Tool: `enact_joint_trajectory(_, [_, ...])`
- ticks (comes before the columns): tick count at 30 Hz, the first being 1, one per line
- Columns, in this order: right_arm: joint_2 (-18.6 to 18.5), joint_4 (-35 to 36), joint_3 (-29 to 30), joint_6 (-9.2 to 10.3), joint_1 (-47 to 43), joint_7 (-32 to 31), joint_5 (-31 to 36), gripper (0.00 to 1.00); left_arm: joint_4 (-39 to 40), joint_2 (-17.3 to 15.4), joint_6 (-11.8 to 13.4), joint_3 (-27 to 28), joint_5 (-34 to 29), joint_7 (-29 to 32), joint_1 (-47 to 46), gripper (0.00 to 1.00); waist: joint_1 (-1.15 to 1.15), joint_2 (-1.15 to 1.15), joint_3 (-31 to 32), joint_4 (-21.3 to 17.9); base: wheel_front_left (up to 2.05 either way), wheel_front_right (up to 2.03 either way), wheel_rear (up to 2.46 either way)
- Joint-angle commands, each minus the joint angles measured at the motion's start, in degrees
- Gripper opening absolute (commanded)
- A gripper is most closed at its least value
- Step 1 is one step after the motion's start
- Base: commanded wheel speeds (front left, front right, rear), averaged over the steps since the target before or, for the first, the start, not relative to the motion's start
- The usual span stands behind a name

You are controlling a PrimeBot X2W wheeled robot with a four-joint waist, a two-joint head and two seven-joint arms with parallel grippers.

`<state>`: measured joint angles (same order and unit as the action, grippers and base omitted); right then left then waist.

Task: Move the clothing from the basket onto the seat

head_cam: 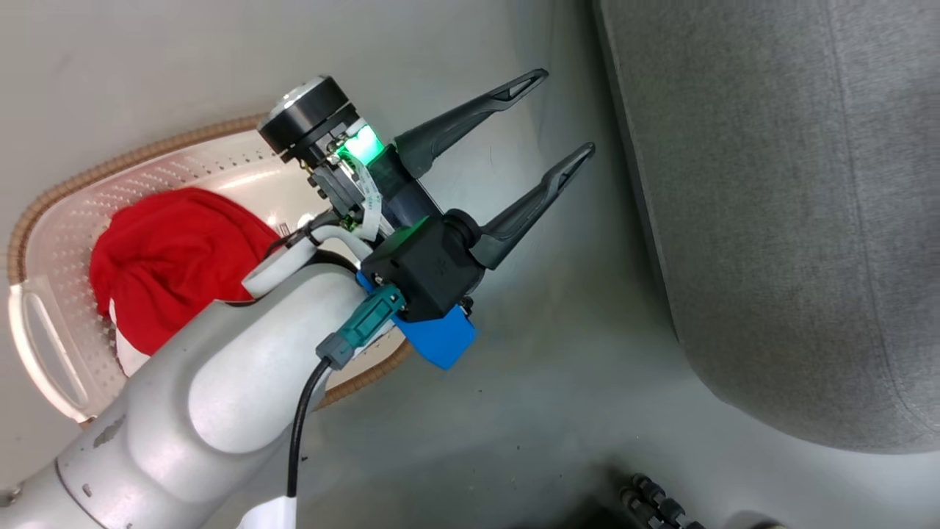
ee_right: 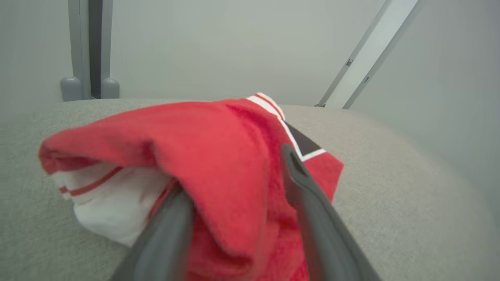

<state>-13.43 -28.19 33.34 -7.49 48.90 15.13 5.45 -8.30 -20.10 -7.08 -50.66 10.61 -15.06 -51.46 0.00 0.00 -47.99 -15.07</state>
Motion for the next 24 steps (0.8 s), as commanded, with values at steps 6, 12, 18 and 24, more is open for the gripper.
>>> enact_joint_trajectory(6, [1.0, 5.2, -2.7, -0.01, -11.7, 0.0, -0.9, 1.0, -1.0, 2.6, 1.1, 2.6, 1.5, -0.2, 4.2, 1.0, 0.0, 0.0, 9.0, 0.6, 0.0, 0.0, 0.0])
enact_joint_trajectory(12, [1.8, 10.2, -6.9, -0.01, -19.4, 0.0, -0.8, 1.0, -2.0, 3.8, 2.5, 7.6, 3.3, -0.2, 8.8, 1.0, 0.0, 0.0, 15.3, 1.4, 0.0, 0.0, 0.0])
enact_joint_trajectory(18, [4.2, 16.0, -12.7, -0.01, -24.9, 0.0, -1.2, 1.0, -2.9, 4.7, 4.1, 17.1, 4.9, -0.2, 15.0, 1.0, 0.0, 0.0, 22.1, 3.5, 0.0, 0.0, 0.0])
enact_joint_trajectory(24, [5.4, 19.4, -19.0, -0.01, -28.8, 0.0, -1.7, 1.0, -3.9, 6.7, 4.3, 26.5, 5.2, -0.2, 20.9, 1.0, 0.0, 0.0, 27.9, 7.2, 0.0, 0.0, 0.0])
